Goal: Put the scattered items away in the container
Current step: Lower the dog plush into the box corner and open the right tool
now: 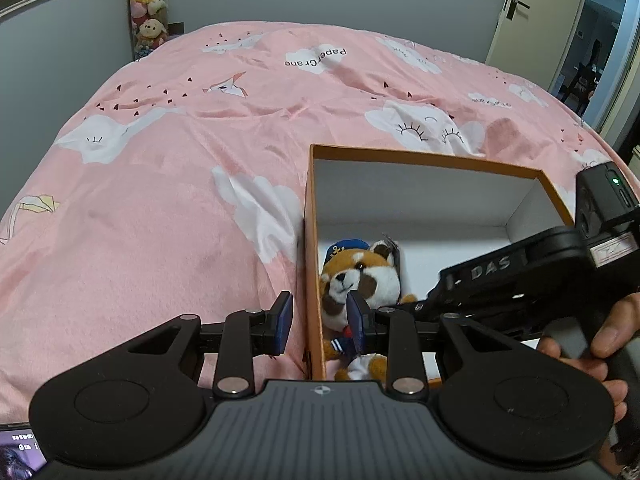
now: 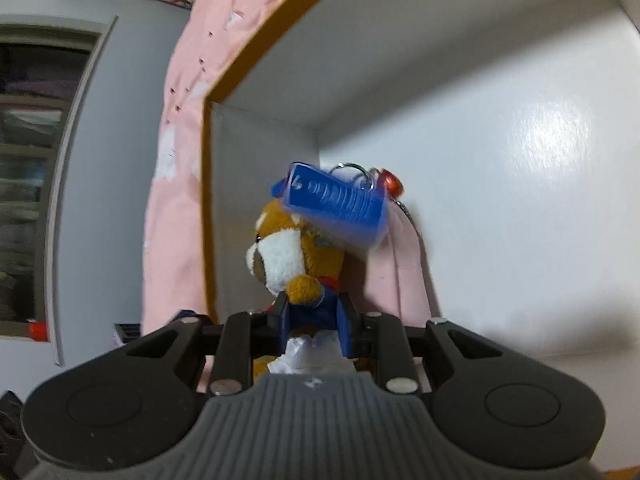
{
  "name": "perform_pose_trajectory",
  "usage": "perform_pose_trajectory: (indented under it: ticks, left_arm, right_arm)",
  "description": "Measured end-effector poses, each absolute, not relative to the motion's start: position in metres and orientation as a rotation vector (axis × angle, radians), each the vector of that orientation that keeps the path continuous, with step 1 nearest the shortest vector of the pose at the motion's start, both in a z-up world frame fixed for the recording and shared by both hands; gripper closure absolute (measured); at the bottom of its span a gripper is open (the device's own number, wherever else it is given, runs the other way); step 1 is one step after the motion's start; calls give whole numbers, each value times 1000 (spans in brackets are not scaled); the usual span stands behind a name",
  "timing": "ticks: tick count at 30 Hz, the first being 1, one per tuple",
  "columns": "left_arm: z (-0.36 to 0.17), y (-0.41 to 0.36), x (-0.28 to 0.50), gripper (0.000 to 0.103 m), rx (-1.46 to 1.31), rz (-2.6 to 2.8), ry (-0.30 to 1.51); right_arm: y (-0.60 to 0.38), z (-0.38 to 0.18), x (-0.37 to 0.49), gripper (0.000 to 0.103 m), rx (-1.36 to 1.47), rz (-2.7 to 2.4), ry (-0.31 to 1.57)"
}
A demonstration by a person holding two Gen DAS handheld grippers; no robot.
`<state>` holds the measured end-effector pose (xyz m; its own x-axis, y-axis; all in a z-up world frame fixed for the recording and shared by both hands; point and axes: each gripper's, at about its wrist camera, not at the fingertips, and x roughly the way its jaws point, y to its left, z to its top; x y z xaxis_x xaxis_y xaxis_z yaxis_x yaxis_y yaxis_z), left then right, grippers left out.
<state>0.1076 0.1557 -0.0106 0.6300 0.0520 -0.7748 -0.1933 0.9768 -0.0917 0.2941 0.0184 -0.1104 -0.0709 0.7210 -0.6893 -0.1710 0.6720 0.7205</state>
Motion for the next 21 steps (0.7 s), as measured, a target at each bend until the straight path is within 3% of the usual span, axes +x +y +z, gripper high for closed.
perform_pose_trajectory:
  ticks: [12, 16, 21]
  left_arm:
    - [-14, 150, 104, 69, -141, 156, 888]
    - [-13, 145, 101, 69, -123, 159, 867]
    - [-9, 136, 95, 68, -104, 153, 827]
  right_arm:
    - [43, -113, 279, 77, 242, 777, 1402]
    - [44, -99, 276, 60, 191, 803, 1348]
    - [35, -83, 266, 49, 148, 827, 1257]
